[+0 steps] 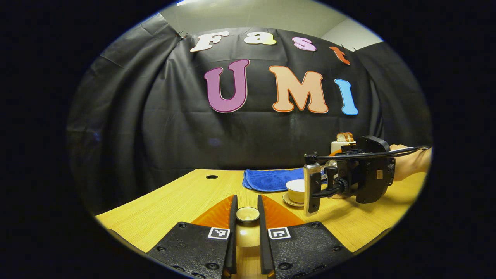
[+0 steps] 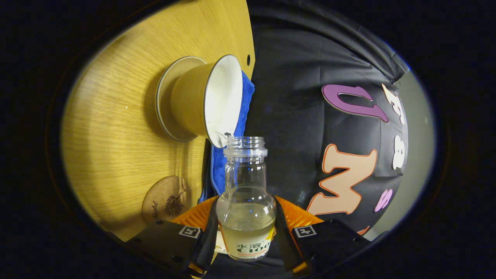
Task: Open the teacup lid with one hand, grasp the water bottle and pour water into the teacup with the other hand; after pouring, place the water bottle on the coaster and then close the teacup lid.
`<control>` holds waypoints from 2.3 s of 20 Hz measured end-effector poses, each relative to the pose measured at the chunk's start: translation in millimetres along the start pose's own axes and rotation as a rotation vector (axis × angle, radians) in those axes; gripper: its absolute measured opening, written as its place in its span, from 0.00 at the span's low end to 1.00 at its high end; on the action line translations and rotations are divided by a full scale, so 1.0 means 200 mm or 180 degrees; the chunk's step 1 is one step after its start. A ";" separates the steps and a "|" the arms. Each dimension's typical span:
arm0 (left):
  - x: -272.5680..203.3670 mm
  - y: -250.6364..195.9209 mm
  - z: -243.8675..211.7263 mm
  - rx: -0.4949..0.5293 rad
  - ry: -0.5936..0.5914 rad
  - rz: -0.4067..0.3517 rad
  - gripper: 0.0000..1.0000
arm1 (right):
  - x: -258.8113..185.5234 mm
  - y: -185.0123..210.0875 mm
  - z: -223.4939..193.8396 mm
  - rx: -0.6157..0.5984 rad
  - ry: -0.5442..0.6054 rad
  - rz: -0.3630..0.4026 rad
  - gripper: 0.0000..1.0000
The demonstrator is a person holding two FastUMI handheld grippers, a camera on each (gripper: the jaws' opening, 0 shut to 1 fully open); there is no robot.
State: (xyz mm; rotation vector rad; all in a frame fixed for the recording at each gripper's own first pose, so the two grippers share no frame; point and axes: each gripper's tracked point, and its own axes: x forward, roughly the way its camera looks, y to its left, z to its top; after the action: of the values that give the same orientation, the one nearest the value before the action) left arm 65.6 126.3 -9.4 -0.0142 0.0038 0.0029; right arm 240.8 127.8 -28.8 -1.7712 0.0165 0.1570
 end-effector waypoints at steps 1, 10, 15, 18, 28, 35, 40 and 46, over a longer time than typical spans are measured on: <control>0.00 0.00 0.00 0.0000 0.0000 0.0000 0.23 | 0.00 0.00 0.00 -0.0046 -0.0004 -0.0009 0.72; 0.00 0.00 0.00 0.0000 0.0002 0.0000 0.23 | 0.00 -0.09 0.04 -0.0385 -0.0079 -0.0081 0.71; 0.00 0.00 0.01 -0.0001 0.0002 0.0000 0.23 | 0.00 -0.13 0.09 -0.0624 -0.0150 -0.0152 0.71; -0.01 0.00 0.00 0.0001 0.0003 0.0000 0.23 | -0.01 -0.13 0.12 -0.0766 -0.0189 -0.0188 0.72; 0.00 0.00 0.00 0.0000 0.0005 -0.0001 0.21 | -0.02 -0.17 0.19 -0.1078 -0.0291 -0.0252 0.71; 0.00 0.00 0.00 -0.0001 0.0002 -0.0002 0.21 | -0.02 -0.19 0.21 -0.1080 -0.0309 -0.0237 0.72; 0.00 0.00 0.00 0.0000 -0.0001 -0.0004 0.21 | 0.00 -0.17 0.19 -0.1025 -0.0277 -0.0193 0.72; 0.01 -0.01 0.00 0.0001 -0.0001 -0.0028 0.21 | -0.01 -0.16 0.20 -0.0948 -0.0292 -0.0154 0.71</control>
State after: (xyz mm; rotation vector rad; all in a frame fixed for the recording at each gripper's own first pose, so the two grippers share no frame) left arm 66.6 125.2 -9.7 -0.0140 0.0033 -0.0059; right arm 237.8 173.8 -5.8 -2.0576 -0.1216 0.2140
